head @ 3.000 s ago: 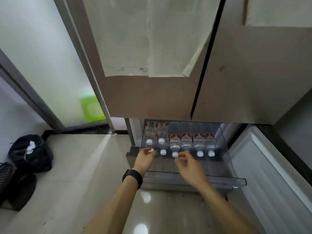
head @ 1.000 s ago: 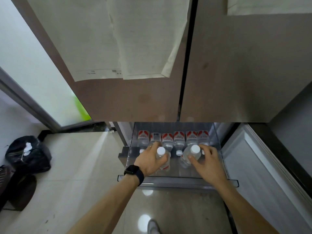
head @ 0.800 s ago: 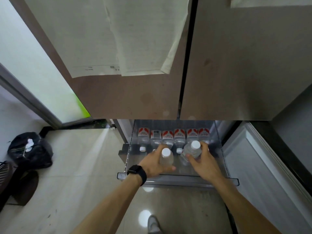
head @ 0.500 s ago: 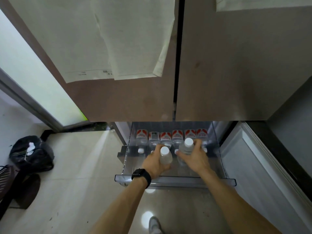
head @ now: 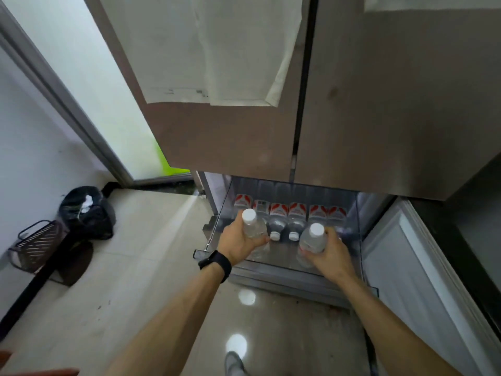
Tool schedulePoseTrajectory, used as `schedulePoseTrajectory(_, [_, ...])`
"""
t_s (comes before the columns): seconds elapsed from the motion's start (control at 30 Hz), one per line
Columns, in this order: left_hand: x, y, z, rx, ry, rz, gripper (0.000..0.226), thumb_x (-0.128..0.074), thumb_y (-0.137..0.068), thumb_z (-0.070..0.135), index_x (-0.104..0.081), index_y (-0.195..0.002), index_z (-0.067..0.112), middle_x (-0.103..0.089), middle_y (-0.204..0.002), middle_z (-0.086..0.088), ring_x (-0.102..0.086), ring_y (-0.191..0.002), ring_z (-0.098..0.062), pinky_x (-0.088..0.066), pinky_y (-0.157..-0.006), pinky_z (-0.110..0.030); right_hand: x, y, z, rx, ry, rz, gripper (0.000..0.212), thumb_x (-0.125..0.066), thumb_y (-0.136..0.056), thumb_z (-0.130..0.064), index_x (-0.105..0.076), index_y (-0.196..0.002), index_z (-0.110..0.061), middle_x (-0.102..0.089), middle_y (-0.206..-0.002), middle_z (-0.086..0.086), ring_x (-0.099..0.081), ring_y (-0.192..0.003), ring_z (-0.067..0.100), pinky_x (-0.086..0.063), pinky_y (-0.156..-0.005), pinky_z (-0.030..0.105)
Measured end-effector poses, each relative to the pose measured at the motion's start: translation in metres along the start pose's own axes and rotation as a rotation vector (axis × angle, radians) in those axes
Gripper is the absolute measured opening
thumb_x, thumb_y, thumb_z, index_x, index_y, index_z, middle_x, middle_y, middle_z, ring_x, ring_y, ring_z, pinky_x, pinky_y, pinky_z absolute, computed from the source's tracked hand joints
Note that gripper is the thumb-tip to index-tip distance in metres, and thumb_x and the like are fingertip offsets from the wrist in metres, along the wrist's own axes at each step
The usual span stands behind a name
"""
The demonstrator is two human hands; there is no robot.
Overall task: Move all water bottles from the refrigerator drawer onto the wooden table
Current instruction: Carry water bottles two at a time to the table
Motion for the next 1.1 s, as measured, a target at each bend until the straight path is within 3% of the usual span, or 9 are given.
schedulePoseTrajectory(0.17, [0.06, 0.032, 0.009, -0.051, 0.077, 0.181, 0.071, -0.088, -0.073, 0.04, -0.05, -0.132, 0.026, -0.065, -0.113, 0.009, -0.062, -0.106, -0.015, -0.051, -0.09, -0.03, 0.008, 0.02, -0.028, 0.098, -0.122, -0.029, 0.073, -0.086, -0.07, -0.049, -0.048, -0.132, -0.038, -0.064, -0.125, -0.007, -0.061, -0.11, 0.018, -0.052, -0.091, 0.039])
schedulePoseTrajectory(0.3, [0.114, 0.079, -0.011, -0.05, 0.122, 0.328, 0.067, -0.089, -0.072, 0.039, -0.053, -0.127, 0.029, -0.067, -0.115, 0.008, -0.062, -0.104, -0.012, -0.049, -0.083, -0.018, 0.0, 0.052, -0.094, 0.262, -0.23, -0.064, 0.069, -0.088, -0.069, -0.037, -0.051, -0.127, -0.039, -0.061, -0.125, -0.012, -0.058, -0.112, 0.015, -0.051, -0.094, 0.039])
schedulePoseTrajectory(0.37, [0.142, 0.111, -0.028, -0.046, 0.099, 0.414, 0.063, -0.089, -0.07, 0.043, -0.053, -0.121, 0.033, -0.068, -0.109, 0.013, -0.063, -0.098, -0.008, -0.051, -0.081, -0.021, -0.013, 0.072, -0.132, 0.351, -0.272, -0.104, 0.071, -0.089, -0.069, -0.032, -0.051, -0.128, -0.039, -0.059, -0.126, -0.013, -0.057, -0.113, 0.014, -0.052, -0.093, 0.038])
schedulePoseTrajectory(0.47, [0.184, 0.169, -0.065, 0.01, 0.061, 0.519, 0.06, -0.088, -0.068, 0.05, -0.052, -0.114, 0.037, -0.067, -0.103, 0.017, -0.063, -0.094, -0.004, -0.054, -0.082, -0.031, -0.043, 0.108, -0.189, 0.477, -0.327, -0.25, 0.071, -0.087, -0.066, -0.036, -0.051, -0.126, -0.04, -0.057, -0.124, -0.017, -0.058, -0.11, 0.008, -0.052, -0.085, 0.026])
schedulePoseTrajectory(0.57, [0.226, 0.24, -0.114, 0.086, 0.038, 0.621, 0.061, -0.086, -0.066, 0.058, -0.052, -0.114, 0.04, -0.068, -0.103, 0.018, -0.064, -0.095, -0.004, -0.056, -0.085, -0.036, -0.091, 0.154, -0.24, 0.553, -0.337, -0.455, 0.071, -0.087, -0.063, -0.045, -0.051, -0.123, -0.046, -0.058, -0.121, -0.021, -0.058, -0.108, 0.003, -0.051, -0.082, 0.022])
schedulePoseTrajectory(0.7, [0.275, 0.352, -0.18, 0.217, -0.054, 0.743, 0.062, -0.084, -0.068, 0.06, -0.051, -0.117, 0.04, -0.065, -0.103, 0.019, -0.062, -0.096, -0.01, -0.054, -0.08, -0.032, -0.181, 0.229, -0.286, 0.641, -0.236, -0.675, 0.079, -0.087, -0.054, -0.066, -0.051, -0.123, -0.051, -0.06, -0.118, -0.028, -0.058, -0.112, 0.003, -0.05, -0.096, 0.038])
schedulePoseTrajectory(0.9, [0.333, 0.523, -0.274, 0.437, -0.048, 0.871, 0.068, -0.084, -0.067, 0.059, -0.052, -0.123, 0.037, -0.065, -0.109, 0.016, -0.061, -0.1, -0.012, -0.054, -0.086, -0.037, -0.314, 0.369, -0.347, 0.759, -0.139, -0.959, 0.071, -0.091, -0.062, -0.048, -0.055, -0.123, -0.049, -0.065, -0.116, -0.027, -0.062, -0.107, 0.001, -0.051, -0.081, 0.024])
schedulePoseTrajectory(1.1, [0.364, 0.656, -0.35, 0.65, 0.009, 0.976, 0.058, -0.084, -0.066, 0.056, -0.049, -0.111, 0.042, -0.065, -0.097, 0.019, -0.061, -0.089, -0.006, -0.053, -0.073, -0.029, -0.424, 0.48, -0.391, 0.854, -0.088, -1.132, 0.061, -0.092, -0.064, -0.042, -0.058, -0.115, -0.047, -0.067, -0.107, -0.029, -0.064, -0.103, 0.002, -0.053, -0.085, 0.029])
Point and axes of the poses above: each hand's wrist, its own y-axis away from the middle knuckle, its own x-axis out of the back of the hand, z = x × y, the point moved 1 cm from there along -y, towards the middle knuckle
